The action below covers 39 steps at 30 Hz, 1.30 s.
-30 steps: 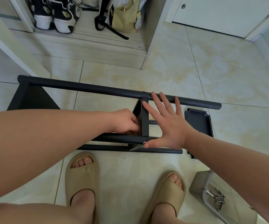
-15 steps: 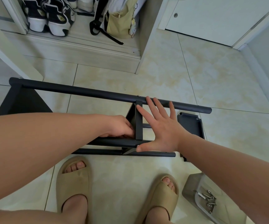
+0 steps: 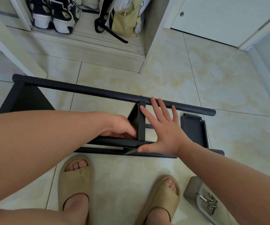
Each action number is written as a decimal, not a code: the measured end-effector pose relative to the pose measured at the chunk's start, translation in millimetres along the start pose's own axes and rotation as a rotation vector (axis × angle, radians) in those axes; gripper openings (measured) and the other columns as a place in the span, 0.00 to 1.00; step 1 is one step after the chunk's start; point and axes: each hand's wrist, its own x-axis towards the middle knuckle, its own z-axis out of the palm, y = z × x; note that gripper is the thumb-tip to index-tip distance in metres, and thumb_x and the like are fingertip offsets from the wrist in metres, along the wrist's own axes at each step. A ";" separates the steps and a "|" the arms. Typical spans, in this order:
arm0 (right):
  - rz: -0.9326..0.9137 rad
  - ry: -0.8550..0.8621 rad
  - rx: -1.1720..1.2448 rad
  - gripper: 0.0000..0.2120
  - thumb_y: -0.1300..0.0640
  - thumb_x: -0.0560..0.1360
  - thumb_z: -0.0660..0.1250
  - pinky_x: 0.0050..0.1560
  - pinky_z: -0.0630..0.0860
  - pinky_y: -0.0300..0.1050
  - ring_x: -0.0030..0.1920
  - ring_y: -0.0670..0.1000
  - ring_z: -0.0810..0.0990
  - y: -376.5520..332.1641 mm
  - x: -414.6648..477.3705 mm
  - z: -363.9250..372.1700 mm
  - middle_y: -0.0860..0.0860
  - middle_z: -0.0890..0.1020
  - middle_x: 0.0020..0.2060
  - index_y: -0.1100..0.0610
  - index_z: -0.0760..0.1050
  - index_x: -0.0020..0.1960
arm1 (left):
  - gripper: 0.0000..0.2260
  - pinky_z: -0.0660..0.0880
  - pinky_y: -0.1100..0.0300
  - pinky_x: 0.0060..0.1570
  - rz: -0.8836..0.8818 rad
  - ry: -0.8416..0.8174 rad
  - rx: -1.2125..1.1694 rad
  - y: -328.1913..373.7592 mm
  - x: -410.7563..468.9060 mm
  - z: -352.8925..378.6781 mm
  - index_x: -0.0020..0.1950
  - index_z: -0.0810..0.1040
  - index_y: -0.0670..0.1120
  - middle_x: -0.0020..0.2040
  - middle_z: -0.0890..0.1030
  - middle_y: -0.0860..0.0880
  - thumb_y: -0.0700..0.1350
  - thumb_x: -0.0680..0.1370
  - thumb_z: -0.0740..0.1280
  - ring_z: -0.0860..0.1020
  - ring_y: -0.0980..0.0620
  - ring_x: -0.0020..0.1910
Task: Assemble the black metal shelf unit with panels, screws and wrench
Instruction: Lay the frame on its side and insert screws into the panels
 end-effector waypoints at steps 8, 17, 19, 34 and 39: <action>0.006 -0.032 -0.049 0.59 0.13 0.60 0.47 0.77 0.35 0.68 0.79 0.56 0.29 0.9 1.9 -3.0 0.52 0.32 0.80 0.41 0.32 0.81 | 0.05 0.74 0.52 0.67 -0.012 -0.032 0.013 -2.3 4.6 -3.1 0.52 0.83 0.42 0.51 0.86 0.44 0.40 0.78 0.69 0.83 0.46 0.58; 0.004 -0.021 -0.054 0.58 0.14 0.61 0.48 0.77 0.38 0.68 0.80 0.56 0.31 1.6 2.1 -2.4 0.52 0.34 0.81 0.42 0.35 0.81 | 0.09 0.75 0.53 0.65 -0.043 -0.101 -0.040 0.9 -1.2 -3.6 0.56 0.84 0.41 0.56 0.84 0.41 0.40 0.79 0.66 0.82 0.47 0.52; 0.002 -0.018 -0.051 0.58 0.14 0.61 0.48 0.77 0.38 0.68 0.80 0.56 0.31 2.0 2.3 -2.5 0.52 0.34 0.81 0.42 0.35 0.81 | 0.11 0.75 0.53 0.65 -0.042 -0.096 -0.045 0.3 -1.0 -4.1 0.58 0.83 0.39 0.56 0.84 0.41 0.40 0.79 0.66 0.82 0.46 0.53; 0.003 -0.023 -0.056 0.58 0.14 0.61 0.48 0.77 0.37 0.67 0.80 0.56 0.30 2.4 2.7 -2.6 0.52 0.33 0.81 0.42 0.34 0.81 | 0.10 0.75 0.53 0.63 -0.010 -0.120 -0.041 -1.6 2.1 -5.4 0.46 0.85 0.44 0.49 0.86 0.44 0.37 0.79 0.64 0.82 0.47 0.51; 0.001 -0.021 -0.055 0.58 0.14 0.61 0.48 0.77 0.37 0.67 0.80 0.56 0.30 2.6 2.9 -2.1 0.52 0.34 0.81 0.42 0.35 0.81 | 0.07 0.77 0.57 0.58 0.005 -0.039 0.050 1.6 2.1 -1.8 0.54 0.83 0.42 0.47 0.86 0.46 0.41 0.78 0.68 0.83 0.50 0.47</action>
